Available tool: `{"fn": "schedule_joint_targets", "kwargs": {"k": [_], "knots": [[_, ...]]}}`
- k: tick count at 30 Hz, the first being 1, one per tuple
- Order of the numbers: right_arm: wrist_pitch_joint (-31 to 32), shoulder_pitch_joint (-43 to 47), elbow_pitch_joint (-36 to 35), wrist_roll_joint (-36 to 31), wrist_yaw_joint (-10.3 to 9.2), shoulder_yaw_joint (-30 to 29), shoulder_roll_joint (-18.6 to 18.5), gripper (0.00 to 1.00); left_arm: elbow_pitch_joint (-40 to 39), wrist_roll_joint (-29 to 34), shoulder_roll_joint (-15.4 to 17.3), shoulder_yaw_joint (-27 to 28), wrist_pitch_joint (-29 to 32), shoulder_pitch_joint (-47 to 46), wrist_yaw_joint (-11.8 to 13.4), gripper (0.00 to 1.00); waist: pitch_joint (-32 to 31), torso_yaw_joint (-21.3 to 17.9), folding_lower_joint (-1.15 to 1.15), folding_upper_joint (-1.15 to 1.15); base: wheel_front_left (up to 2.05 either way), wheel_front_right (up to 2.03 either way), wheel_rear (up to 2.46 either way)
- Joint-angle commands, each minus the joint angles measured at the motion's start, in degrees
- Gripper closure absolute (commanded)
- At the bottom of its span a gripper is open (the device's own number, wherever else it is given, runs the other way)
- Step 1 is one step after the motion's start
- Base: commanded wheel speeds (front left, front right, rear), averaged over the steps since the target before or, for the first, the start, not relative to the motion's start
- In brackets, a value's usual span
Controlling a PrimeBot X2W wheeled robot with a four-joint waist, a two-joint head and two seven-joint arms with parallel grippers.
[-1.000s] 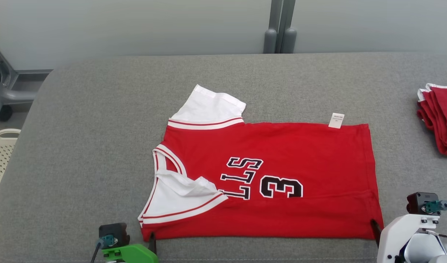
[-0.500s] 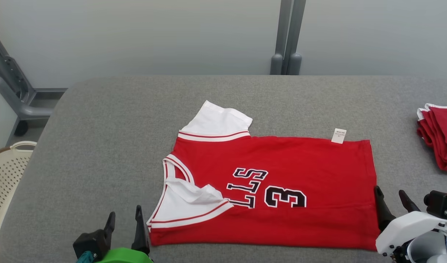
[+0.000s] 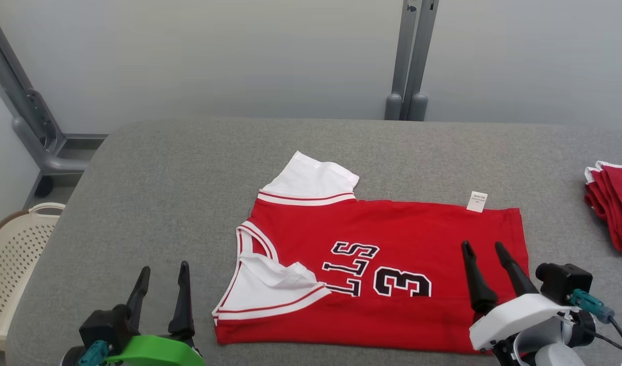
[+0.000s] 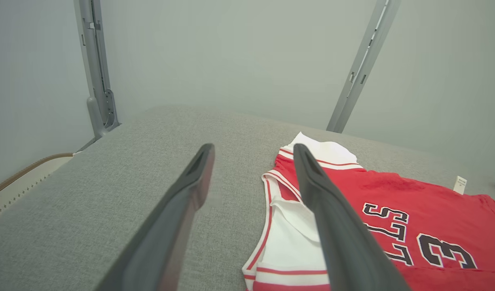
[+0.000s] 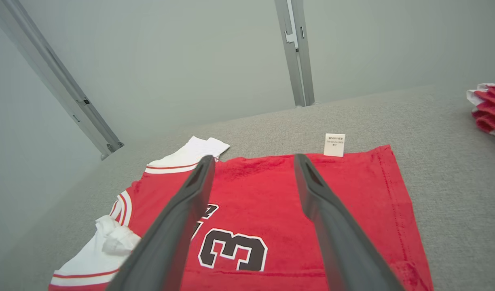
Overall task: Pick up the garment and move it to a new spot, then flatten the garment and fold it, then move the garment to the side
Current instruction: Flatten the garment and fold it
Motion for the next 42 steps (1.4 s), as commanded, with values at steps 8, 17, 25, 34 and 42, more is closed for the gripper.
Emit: {"fn": "schedule_joint_targets", "kwargs": {"k": [8,17,25,34,42], "knots": [[-4.51,-0.61,2.04,0.26,-0.06,1.83,-0.11,0.0,1.6,1.74,2.86,1.45,-0.17,0.28,-2.58,0.0,-0.23,-0.41,0.0,0.0,0.0,0.0,0.0],[-4.08,1.43,4.31,-0.54,-0.06,-0.03,-0.1,0.0,0.7,1.37,2.27,2.94,-0.17,3.28,-0.87,0.0,-0.09,-0.36,0.0,0.0,0.0,0.0,0.0],[-4.48,0.53,5.07,-0.21,-0.06,-0.65,-0.08,0.0,0.47,0.11,1.56,2.83,-0.06,3.36,-0.9,0.0,0.43,-0.85,0.0,0.0,0.0,0.0,0.0],[-4.54,0.42,6.09,-0.41,-0.06,-0.57,-0.09,0.0,0.51,-0.19,1.42,2.71,0.08,2.28,-0.66,0.0,0.97,-1.08,0.0,0.0,0.0,0.0,0.0],[-3.76,-0.31,6.24,-0.7,-0.06,-0.78,-0.09,0.0,1.04,0.39,1.61,2.37,0.91,1.51,0.38,0.0,1.97,-1.36,0.0,0.0,0.0,0.0,0.0]]}}
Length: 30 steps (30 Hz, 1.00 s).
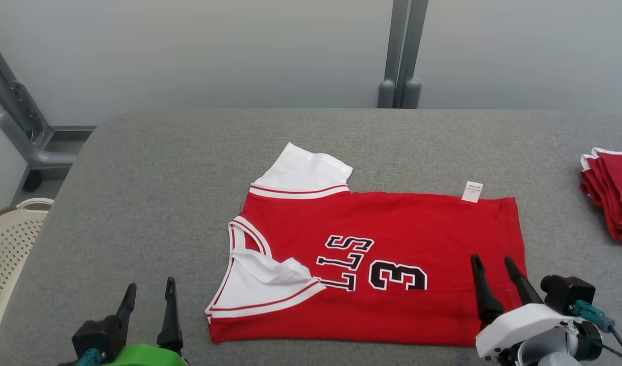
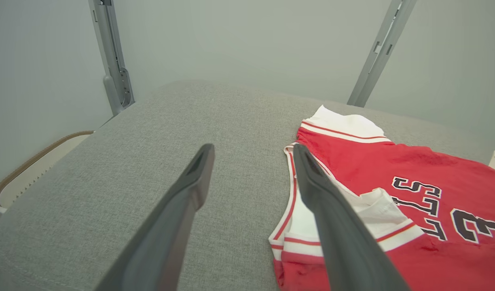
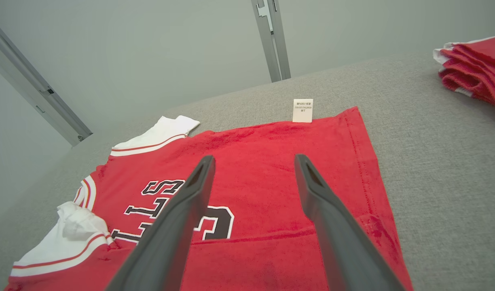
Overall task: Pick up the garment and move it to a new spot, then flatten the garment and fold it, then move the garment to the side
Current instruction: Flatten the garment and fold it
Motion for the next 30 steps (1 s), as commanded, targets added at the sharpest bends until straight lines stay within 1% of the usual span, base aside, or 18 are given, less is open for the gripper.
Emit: {"fn": "schedule_joint_targets", "kwargs": {"k": [1,5,8,9,10,11,13,16,18,21,24,26,30], "knots": [[-0.09,-0.93,-0.4,-0.64,-0.03,-0.11,-0.17,0.0,0.17,0.68,0.37,-0.15,0.19,-1.35,0.36,0.0,0.43,-0.16,0.0,0.0,0.0,0.0,0.0],[0.73,-2.56,-1.43,-1.32,-0.03,-0.57,-0.17,0.0,1.16,1.34,0.52,-1.19,2.47,-4.37,0.55,0.0,2.04,-0.51,0.0,0.0,0.0,0.0,0.0],[3.86,-5.03,-2.16,-2.67,-0.03,-1.56,-0.14,0.0,2.02,2.03,0.32,-2.35,4.87,-8.73,0.16,0.0,4.46,-1.04,0.0,0.0,0.0,0.0,0.0],[5.81,-6.24,-2.37,-3.36,-0.03,-2.17,-0.19,0.0,2.36,2.25,0.45,-2.55,5.87,-10.76,-0.13,0.0,5.74,-1.32,0.0,0.0,0.0,0.0,0.0],[10.56,-9.37,-2.96,-5.42,-0.03,-3.04,-0.16,0.0,3.72,2.75,0.48,-3.32,8.01,-15.14,-0.71,0.0,8.27,-2.07,0.0,0.0,0.0,0.0,0.0],[13.24,-11.02,-3.24,-6.53,-0.03,-3.06,-0.14,0.0,4.66,2.95,0.52,-3.85,9.23,-17.37,-1.1,0.0,9.33,-2.46,0.0,0.0,0.0,0.0,0.0],[19.51,-14.62,-3.48,-8.86,-0.03,-2.61,-0.25,0.0,6.55,3.75,0.91,-4.44,11.26,-22.14,-1.61,0.0,11.53,-3.84,0.0,0.0,0.0,0.0,0.0],[28.81,-20.0,-4.12,-12.27,-0.03,-1.28,-1.66,0.0,9.88,4.56,1.16,-5.19,14.81,-29.71,-2.31,0.0,15.33,-6.13,0.0,0.0,0.0,0.0,0.0],[34.1,-23.06,-4.54,-12.94,-0.03,-0.25,-2.09,0.0,12.38,5.31,1.11,-6.11,17.11,-34.45,-3.13,0.0,17.58,-7.43,0.0,0.0,0.0,0.0,0.0],[40.63,-26.83,-5.33,-13.57,-0.04,0.69,-3.68,0.0,16.09,6.46,0.99,-7.52,20.2,-41.15,-4.3,0.0,20.45,-9.02,0.0,0.0,0.0,0.0,0.0],[45.05,-29.97,-6.45,-14.17,-0.03,1.37,-5.66,0.0,19.51,7.43,0.65,-8.85,22.63,-47.51,-5.88,0.0,23.11,-10.21,0.0,0.0,0.0,0.0,0.0],[47.06,-31.61,-6.96,-14.79,-0.03,1.61,-6.95,0.0,21.89,7.8,0.5,-9.47,23.96,-50.92,-6.3,0.0,24.45,-11.03,0.0,0.0,0.0,0.0,0.0],[49.03,-34.76,-7.44,-14.99,-0.03,1.96,-9.19,0.0,26.25,9.31,0.55,-10.87,26.26,-57.1,-7.36,0.0,26.89,-12.83,0.0,0.0,0.0,0.0,0.0]]}}
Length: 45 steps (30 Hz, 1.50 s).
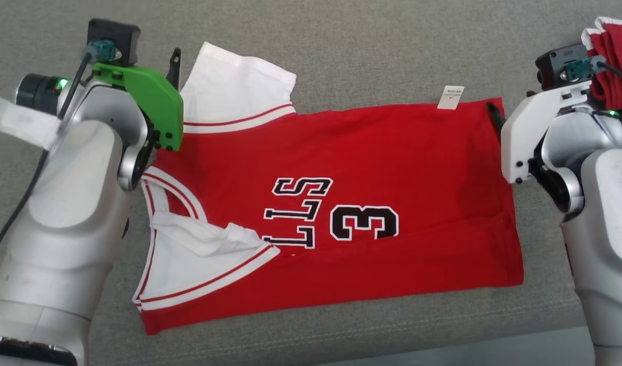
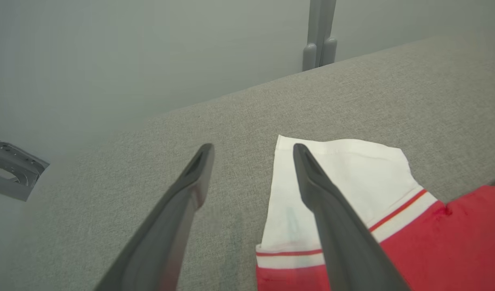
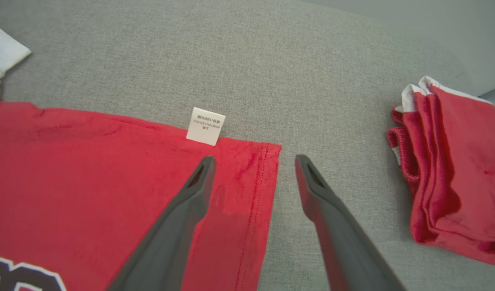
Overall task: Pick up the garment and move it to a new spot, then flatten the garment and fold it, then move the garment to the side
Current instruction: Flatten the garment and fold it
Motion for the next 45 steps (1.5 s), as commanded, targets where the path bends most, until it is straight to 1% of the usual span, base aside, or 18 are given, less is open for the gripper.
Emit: {"fn": "schedule_joint_targets", "kwargs": {"k": [1,4,8,11,13,17,21,27,29,30,31,32,35,39,41,45], "knots": [[0.42,-1.44,-0.16,-0.25,-0.05,0.09,-0.89,0.0,1.1,0.8,0.4,-0.46,0.5,-2.49,-0.57,0.0,4.82,-4.33,-0.01,0.0,0.0,0.0,0.0],[1.12,-3.32,-0.11,-0.14,-0.05,0.33,-2.23,0.0,4.16,1.84,0.34,-1.77,2.59,-6.3,-1.68,0.0,6.96,-5.27,-0.01,0.0,0.0,0.0,0.0],[1.7,-4.95,0.24,0.72,-0.05,1.14,-3.36,0.0,7.19,2.0,0.6,-2.22,4.74,-9.4,-2.12,0.0,8.65,-6.29,-0.01,0.0,0.0,0.0,0.0],[1.68,-6.41,0.47,1.01,-0.05,1.92,-4.53,0.0,9.63,2.73,1.49,-3.54,7.97,-12.17,-3.4,0.0,10.2,-7.04,-0.01,0.0,0.0,0.0,0.0],[1.68,-6.9,0.82,1.29,-0.05,2.52,-4.91,0.0,10.9,2.97,1.99,-4.04,9.58,-13.48,-3.8,0.0,11.01,-7.38,-0.01,0.0,0.0,0.0,0.0],[0.99,-7.95,1.27,1.82,-0.05,3.03,-4.94,0.0,12.98,3.24,2.88,-4.26,11.09,-15.84,-3.52,0.0,12.34,-7.77,-0.01,0.0,0.0,0.0,0.0],[0.33,-8.57,2.05,1.79,-0.05,3.63,-4.78,0.0,14.44,3.31,3.13,-4.38,12.02,-17.08,-2.62,0.0,12.59,-8.13,-0.01,0.0,0.0,0.0,0.0],[0.03,-8.49,3.01,2.16,-0.05,4.17,-5.03,0.0,15.45,2.48,2.71,-4.68,12.47,-17.51,-3.34,0.0,12.52,-8.09,-0.01,0.0,0.0,0.0,0.0],[0.06,-8.45,3.08,2.27,-0.05,4.16,-5.23,0.0,16.18,1.96,2.16,-4.82,13.38,-17.33,-3.63,0.54,12.58,-7.98,-0.01,0.0,0.0,0.0,0.0],[0.22,-8.43,3.12,2.37,-0.05,4.29,-5.3,0.0,16.48,1.74,1.91,-4.92,13.74,-17.27,-3.78,0.62,12.61,-7.93,-0.01,0.0,0.0,0.0,0.0],[0.37,-8.41,3.12,2.43,-0.05,4.46,-5.36,0.0,16.65,1.4,1.69,-5.03,13.9,-17.13,-3.95,0.78,12.6,-7.87,-0.01,0.0,0.0,0.0,0.0],[0.39,-8.4,3.09,2.5,-0.05,4.54,-5.42,0.0,16.81,1.29,1.56,-5.13,13.88,-16.98,-4.15,1.0,12.56,-7.82,-0.01,0.0,0.0,0.0,0.0],[0.6,-8.43,2.89,2.79,-0.05,4.76,-5.82,0.0,17.14,0.87,1.16,-5.33,13.62,-16.82,-4.23,1.0,12.46,-7.61,-0.01,0.0,0.0,0.0,0.0],[-1.43,-8.73,2.07,2.18,-0.05,4.5,-6.32,0.0,17.6,0.66,-0.04,-5.66,12.92,-16.62,-3.62,1.0,12.27,-7.05,-0.01,0.0,0.0,0.0,0.0],[-2.62,-8.43,2.35,1.79,-0.05,3.98,-6.21,0.0,17.99,0.49,-0.58,-5.92,12.75,-16.14,-3.44,1.0,12.0,-6.74,-0.01,0.0,0.0,0.0,0.0],[-4.14,-7.8,3.52,1.09,-0.05,3.29,-5.35,0.0,19.09,-0.01,-1.69,-6.18,12.61,-15.28,-3.95,1.0,11.44,-6.37,-0.01,0.0,0.0,0.0,0.0]]}}
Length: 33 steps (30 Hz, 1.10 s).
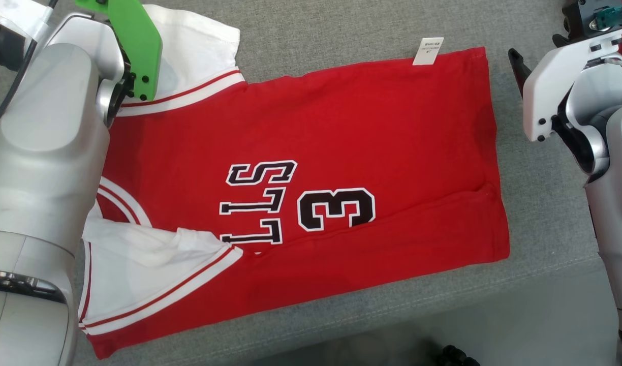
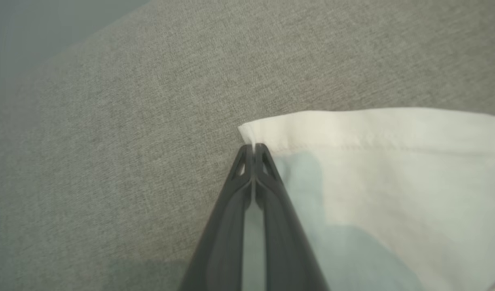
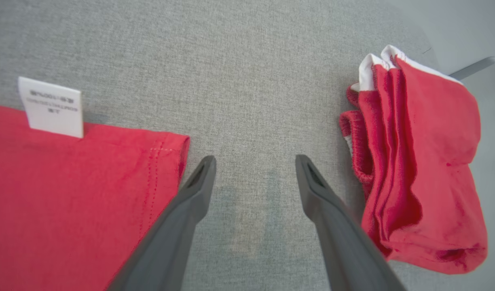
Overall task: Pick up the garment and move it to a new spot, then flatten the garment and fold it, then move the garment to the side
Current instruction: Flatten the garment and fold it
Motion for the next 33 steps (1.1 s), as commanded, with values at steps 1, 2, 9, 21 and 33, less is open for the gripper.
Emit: {"fn": "schedule_joint_targets", "kwargs": {"k": [1,2,9,21,33], "knots": [[-1.63,0.11,0.26,-0.88,-0.04,-0.45,0.43,0.0,0.97,-0.27,-0.48,-0.52,0.04,1.81,-0.39,1.0,-0.29,0.26,0.0,0.0,0.0,0.0,0.0],[-2.59,-0.28,0.43,-1.46,-0.04,-0.86,0.76,0.0,0.99,-0.29,-0.55,-0.66,-0.18,1.77,-0.46,1.0,-0.31,0.34,0.0,0.0,0.0,0.0,0.0],[-4.22,-1.63,1.81,-2.18,-0.04,-1.45,3.0,0.0,1.93,-0.75,-1.58,-1.08,-0.94,1.62,-0.69,1.0,-0.82,0.69,0.0,0.0,0.0,0.0,0.0],[-2.55,-3.44,8.6,-1.49,-0.05,3.02,3.24,0.04,3.56,-1.59,-2.27,-1.83,-1.79,0.74,-0.98,1.0,-0.56,2.19,0.0,0.0,0.0,0.0,0.0],[-0.56,-3.44,11.11,0.73,-0.06,5.11,1.92,1.0,5.03,-2.6,-2.51,-2.26,-3.28,-0.11,-0.78,1.0,-0.72,2.98,0.0,0.0,0.0,0.0,0.0]]}}
